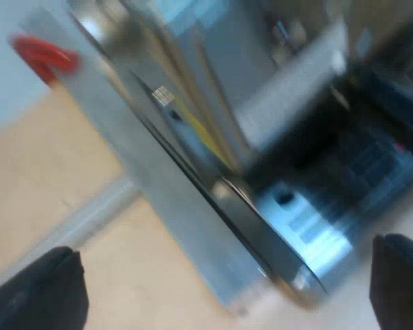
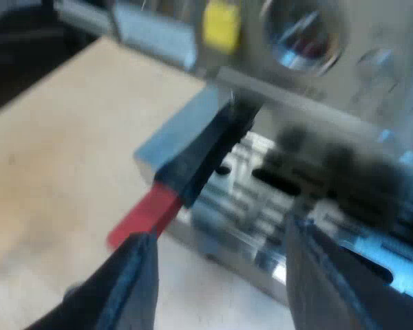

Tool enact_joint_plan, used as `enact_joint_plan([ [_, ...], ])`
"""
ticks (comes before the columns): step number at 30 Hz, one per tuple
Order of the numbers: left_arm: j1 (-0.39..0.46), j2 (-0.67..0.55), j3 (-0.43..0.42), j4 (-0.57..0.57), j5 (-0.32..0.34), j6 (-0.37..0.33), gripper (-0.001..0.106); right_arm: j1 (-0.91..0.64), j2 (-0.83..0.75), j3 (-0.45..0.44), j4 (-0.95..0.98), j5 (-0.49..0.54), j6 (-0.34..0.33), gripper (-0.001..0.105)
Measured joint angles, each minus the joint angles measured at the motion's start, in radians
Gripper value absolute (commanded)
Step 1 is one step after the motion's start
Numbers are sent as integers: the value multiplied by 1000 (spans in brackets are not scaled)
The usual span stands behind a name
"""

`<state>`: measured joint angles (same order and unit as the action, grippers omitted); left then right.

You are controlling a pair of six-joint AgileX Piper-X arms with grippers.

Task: Put the handle in the coffee machine

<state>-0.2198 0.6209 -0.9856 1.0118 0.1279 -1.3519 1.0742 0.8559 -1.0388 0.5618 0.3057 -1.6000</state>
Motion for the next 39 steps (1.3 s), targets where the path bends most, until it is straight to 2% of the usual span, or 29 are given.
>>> enact_joint_plan([
  [5,0,0,-92,-52,-9,-9,84,-221,0,-56,3,-136,0,46],
  [9,0,0,-149,-61,-9,-87,84,-423,-1,-89,3,-229,18,46],
  [14,0,0,-165,-64,-9,-107,84,-600,-27,-91,34,-239,23,46],
  [19,24,0,-165,-64,-9,-113,84,-774,-80,-91,184,-244,-16,46],
  [23,118,-16,-165,-41,6,-114,84,-847,-106,-91,262,-244,-57,46],
  [25,178,-47,-165,-16,39,-117,84,-917,-127,-91,320,-252,-68,46],
  [28,215,-104,-165,-8,86,-131,84,-951,-159,-84,335,-249,-68,46],
  [32,224,-148,-165,3,114,-131,84,-952,-221,-53,339,-256,-71,46],
  [36,228,-285,-112,28,123,-175,84,-952,-268,-19,342,-258,-76,46],
  [39,230,-385,-61,31,126,-182,84,-952,-396,71,347,-255,-82,46],
])
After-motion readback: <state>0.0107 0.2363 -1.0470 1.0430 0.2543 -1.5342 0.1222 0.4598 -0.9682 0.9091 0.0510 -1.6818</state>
